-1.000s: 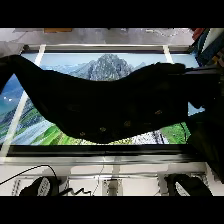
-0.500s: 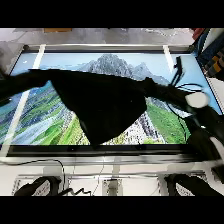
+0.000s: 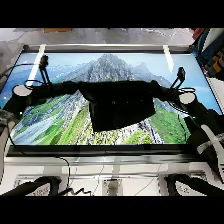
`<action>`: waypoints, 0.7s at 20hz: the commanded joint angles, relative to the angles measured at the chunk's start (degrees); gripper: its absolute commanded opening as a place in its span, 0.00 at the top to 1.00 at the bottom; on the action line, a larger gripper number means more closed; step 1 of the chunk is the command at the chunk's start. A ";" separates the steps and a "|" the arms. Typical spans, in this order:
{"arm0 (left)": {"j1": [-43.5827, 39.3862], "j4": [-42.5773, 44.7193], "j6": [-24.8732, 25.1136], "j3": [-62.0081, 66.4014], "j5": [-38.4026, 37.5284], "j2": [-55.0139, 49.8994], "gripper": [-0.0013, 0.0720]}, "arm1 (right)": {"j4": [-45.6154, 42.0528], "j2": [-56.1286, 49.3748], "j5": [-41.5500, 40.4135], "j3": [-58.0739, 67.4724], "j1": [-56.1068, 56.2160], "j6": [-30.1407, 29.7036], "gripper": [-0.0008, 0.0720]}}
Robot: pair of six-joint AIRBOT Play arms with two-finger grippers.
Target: Fold the clothes and pants, and hang the long-sleeved shirts on hangers.
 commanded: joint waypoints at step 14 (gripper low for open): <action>-11.98 9.40 -15.58 -0.52 -17.79 -17.35 0.76 | -29.81 -0.48 41.90 -3.15 -7.32 -4.74 0.62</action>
